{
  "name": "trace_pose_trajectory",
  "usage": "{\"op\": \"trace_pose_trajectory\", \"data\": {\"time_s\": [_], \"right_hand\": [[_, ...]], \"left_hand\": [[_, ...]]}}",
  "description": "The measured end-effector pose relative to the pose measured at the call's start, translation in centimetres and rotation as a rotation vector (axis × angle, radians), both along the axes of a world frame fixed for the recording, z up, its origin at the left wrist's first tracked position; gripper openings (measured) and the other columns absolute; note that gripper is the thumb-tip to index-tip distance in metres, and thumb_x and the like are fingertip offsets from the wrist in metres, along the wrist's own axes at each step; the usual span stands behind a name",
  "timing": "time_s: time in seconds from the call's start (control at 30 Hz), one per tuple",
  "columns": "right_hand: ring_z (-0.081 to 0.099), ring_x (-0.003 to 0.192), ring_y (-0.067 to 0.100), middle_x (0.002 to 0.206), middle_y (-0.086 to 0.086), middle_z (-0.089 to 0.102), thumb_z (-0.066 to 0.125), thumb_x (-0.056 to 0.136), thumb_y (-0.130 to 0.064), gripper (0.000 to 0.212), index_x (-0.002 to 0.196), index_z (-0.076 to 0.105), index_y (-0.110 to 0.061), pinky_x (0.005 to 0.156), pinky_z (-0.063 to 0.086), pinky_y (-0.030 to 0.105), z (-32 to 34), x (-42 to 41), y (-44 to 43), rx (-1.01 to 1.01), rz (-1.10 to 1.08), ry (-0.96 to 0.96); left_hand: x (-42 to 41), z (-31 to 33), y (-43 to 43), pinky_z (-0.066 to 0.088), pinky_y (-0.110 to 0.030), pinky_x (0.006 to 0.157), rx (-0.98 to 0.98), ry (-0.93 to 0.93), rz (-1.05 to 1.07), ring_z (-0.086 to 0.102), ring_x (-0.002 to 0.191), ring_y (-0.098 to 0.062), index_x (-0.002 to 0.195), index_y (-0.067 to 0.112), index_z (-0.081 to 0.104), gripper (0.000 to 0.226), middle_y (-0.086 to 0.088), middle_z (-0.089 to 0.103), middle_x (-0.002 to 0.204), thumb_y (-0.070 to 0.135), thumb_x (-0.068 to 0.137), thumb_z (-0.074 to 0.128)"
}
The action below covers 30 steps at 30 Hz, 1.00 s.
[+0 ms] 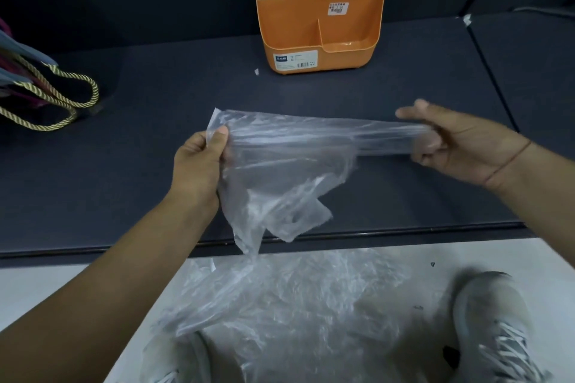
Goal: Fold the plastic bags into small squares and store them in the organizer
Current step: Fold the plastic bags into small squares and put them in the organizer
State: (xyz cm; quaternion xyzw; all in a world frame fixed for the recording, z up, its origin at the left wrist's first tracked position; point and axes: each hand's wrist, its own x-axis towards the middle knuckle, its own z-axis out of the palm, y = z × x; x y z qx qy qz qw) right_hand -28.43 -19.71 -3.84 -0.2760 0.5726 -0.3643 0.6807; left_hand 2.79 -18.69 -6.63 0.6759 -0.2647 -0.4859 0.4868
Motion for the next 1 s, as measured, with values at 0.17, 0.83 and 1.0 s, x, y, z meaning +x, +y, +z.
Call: {"op": "trace_pose_trajectory", "data": {"time_s": [0.17, 0.83, 1.0], "right_hand": [[0.047, 0.05, 0.003, 0.052, -0.007, 0.048, 0.063, 0.08, -0.035, 0.023, 0.095, 0.069, -0.019, 0.055, 0.044, 0.012, -0.3, -1.2, -1.0, -0.176, 0.046, 0.136], [0.054, 0.059, 0.001, 0.065, -0.013, 0.063, 0.065, 0.081, -0.003, 0.035, 0.114, 0.062, -0.016, 0.061, 0.047, 0.011, -2.7, -4.0, -2.4, -0.313, 0.082, 0.288], [0.057, 0.06, 0.0, 0.064, -0.014, 0.067, 0.062, 0.088, 0.001, 0.023, 0.1, 0.065, -0.019, 0.062, 0.048, 0.01, -3.5, -4.0, -3.0, -0.302, -0.097, 0.365]], "left_hand": [[0.9, -0.5, -0.6, 0.055, -0.026, 0.067, 0.077, -0.032, -0.177, 0.065, 0.068, -0.012, 0.082, 0.016, 0.065, 0.023, 0.0, 0.07, 0.077, 0.037, 0.093, 0.065], [1.4, -1.5, -3.2, 0.049, -0.019, 0.051, 0.014, -0.186, -0.102, 0.05, 0.054, -0.009, 0.07, 0.015, 0.055, 0.031, -0.002, 0.056, 0.068, 0.028, 0.097, 0.061], [1.3, -1.4, -3.2, 0.049, -0.02, 0.049, 0.013, -0.209, -0.103, 0.051, 0.05, -0.008, 0.069, 0.014, 0.055, 0.031, -0.002, 0.057, 0.065, 0.027, 0.097, 0.061]]}}
